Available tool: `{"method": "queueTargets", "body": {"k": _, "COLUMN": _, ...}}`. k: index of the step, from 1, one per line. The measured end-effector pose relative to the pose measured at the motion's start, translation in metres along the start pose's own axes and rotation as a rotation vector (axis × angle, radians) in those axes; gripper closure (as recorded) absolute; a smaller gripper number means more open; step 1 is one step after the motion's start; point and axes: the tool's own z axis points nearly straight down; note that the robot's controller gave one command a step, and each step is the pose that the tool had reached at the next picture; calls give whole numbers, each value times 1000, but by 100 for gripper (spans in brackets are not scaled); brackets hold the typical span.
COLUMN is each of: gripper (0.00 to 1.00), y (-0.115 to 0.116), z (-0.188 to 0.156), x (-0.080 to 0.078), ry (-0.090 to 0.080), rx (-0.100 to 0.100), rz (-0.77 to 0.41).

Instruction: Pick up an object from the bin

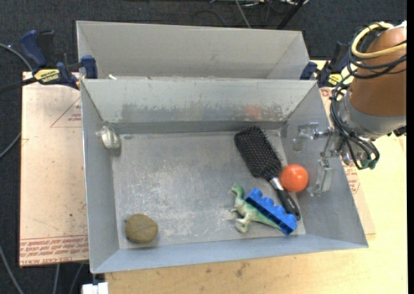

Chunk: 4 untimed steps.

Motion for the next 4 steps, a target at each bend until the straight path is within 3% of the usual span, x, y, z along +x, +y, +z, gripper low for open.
{"method": "queueTargets", "body": {"k": 1, "gripper": 0, "y": 1, "z": -5, "x": -1, "ry": -8, "rx": 2, "rz": -4}}
{"method": "queueTargets", "body": {"k": 2, "gripper": 0, "y": -6, "z": 72, "x": 9, "ry": -12, "rx": 2, "rz": 16}}
{"method": "queueTargets", "body": {"k": 3, "gripper": 0, "y": -11, "z": 110, "x": 14, "ry": -4, "rx": 0, "rz": 45}}
{"method": "queueTargets", "body": {"k": 4, "gripper": 0, "y": -2, "z": 119, "x": 47, "ry": -5, "rx": -1, "rz": 140}}
